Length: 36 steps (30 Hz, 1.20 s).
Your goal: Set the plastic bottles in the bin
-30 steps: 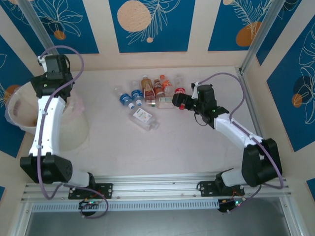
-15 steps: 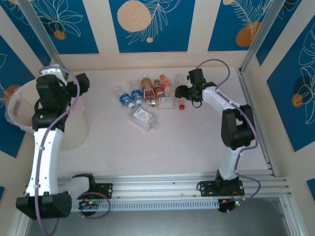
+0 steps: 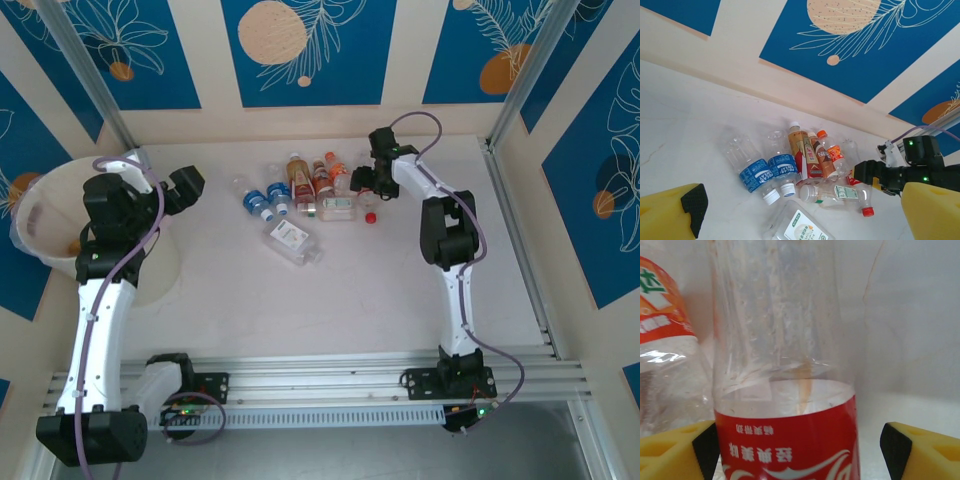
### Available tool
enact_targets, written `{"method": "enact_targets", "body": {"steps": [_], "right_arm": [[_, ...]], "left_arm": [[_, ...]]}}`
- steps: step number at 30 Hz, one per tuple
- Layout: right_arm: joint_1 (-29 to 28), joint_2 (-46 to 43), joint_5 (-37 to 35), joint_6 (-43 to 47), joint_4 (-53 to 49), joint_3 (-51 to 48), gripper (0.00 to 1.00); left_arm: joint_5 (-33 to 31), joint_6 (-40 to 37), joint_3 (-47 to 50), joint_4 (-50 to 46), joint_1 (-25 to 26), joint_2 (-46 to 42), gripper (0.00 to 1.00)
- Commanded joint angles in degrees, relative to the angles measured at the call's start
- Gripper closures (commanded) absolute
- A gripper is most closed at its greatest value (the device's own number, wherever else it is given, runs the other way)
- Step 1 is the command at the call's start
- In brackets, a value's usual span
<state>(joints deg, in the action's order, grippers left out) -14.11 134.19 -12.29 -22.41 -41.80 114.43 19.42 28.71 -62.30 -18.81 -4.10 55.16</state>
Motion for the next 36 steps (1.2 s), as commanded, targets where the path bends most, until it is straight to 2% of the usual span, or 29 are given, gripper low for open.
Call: {"method": "enact_targets", "body": {"steps": [1,4,9,13,19,23,28,31,36], "right_arm": [[0.2,1.4,-0.9,0.9,-4.1,2.2,0.15],[0.3,1.4,-2.2,0.6,-3.8,1.4,0.15],[0.3,1.1,-2.4,1.1,-3.3,0.2,0.21],[0.2,-2.7,-3.0,2.2,1.6,-5.6,0.31],[0.5,-14.2,-3.2,2.4,14.4,-20.0,0.40],[1.4,-21.9,-0.8,0.8,23.1,-30.2,0.51],[2.1,-31.0,2.7,0.4,31.7,-41.5,0.57],[2.3,-38.2,5.8,-0.7,37.5,-49.2,0.60],[2.5,-51.4,9.7,-4.0,46.5,-62.1,0.61]], "left_arm": [[1.8,0.9,0.9,1.7,0.0,-0.9,0.00],[1.6,0.7,1.2,1.7,0.0,-0.7,0.00],[1.7,0.2,1.6,1.3,0.0,-0.5,0.00],[2.8,-0.5,1.8,1.1,0.0,0.1,0.00],[6.5,0.8,2.4,2.2,0.0,2.8,0.00],[7.5,2.6,3.4,4.8,0.1,3.0,0.00],[10.9,3.3,3.5,6.8,0.4,3.1,0.00],[15.1,4.3,4.3,10.3,1.9,3.1,0.00],[17.5,6.4,5.6,16.8,7.3,3.9,0.00]]}}
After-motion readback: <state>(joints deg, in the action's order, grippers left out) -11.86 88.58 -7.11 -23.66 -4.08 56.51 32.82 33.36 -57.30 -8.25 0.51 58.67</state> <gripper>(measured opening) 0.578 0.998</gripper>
